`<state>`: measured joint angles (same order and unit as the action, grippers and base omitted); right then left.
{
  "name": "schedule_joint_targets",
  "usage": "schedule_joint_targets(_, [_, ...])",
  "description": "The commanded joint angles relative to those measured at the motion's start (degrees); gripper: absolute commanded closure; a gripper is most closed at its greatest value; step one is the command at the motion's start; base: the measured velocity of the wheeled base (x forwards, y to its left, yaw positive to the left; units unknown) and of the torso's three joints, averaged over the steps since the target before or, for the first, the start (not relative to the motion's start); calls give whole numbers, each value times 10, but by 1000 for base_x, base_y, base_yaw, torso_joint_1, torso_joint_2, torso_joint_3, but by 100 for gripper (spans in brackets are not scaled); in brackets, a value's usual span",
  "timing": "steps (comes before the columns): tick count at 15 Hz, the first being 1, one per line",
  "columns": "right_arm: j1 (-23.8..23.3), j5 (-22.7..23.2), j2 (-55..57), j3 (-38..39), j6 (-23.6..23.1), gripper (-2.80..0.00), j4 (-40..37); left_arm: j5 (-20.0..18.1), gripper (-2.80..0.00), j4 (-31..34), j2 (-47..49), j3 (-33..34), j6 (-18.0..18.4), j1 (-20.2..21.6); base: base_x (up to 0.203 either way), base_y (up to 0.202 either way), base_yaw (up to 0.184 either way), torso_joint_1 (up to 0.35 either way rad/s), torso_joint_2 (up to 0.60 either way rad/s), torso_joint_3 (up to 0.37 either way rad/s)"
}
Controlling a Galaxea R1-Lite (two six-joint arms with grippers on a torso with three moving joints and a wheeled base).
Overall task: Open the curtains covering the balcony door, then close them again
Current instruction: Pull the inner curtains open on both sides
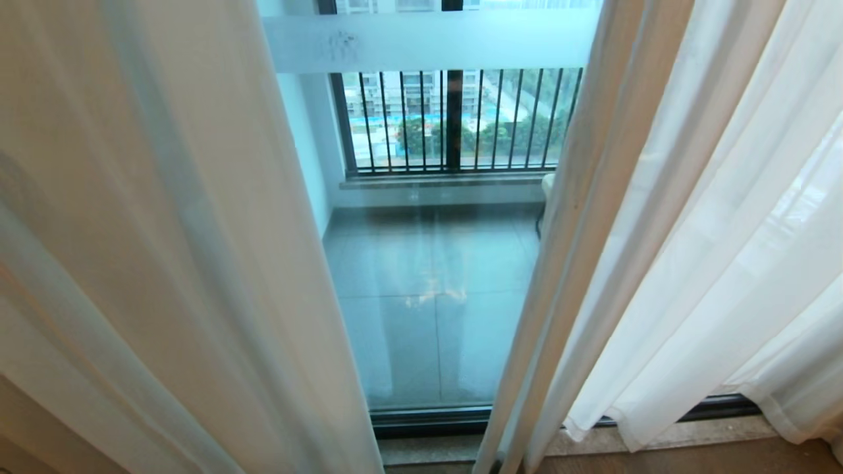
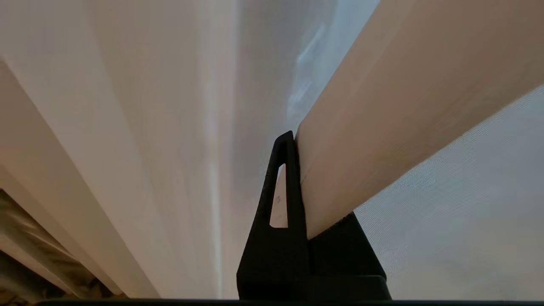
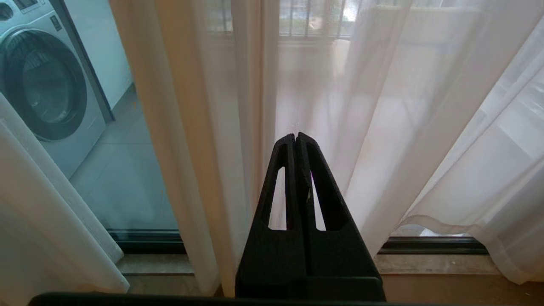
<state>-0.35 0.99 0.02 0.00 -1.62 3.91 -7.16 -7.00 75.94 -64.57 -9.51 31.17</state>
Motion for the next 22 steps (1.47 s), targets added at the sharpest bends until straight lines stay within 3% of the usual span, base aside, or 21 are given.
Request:
schedule_joint_targets(1, [0, 1, 0, 0, 0, 0, 0, 0, 0, 0, 3, 1, -1, 0, 0, 190, 1, 2, 0, 2])
schedule_joint_targets(22, [0, 0, 0, 0, 0, 0, 0, 0, 0, 0, 1, 2, -1, 13, 0, 191, 0, 3, 3, 2])
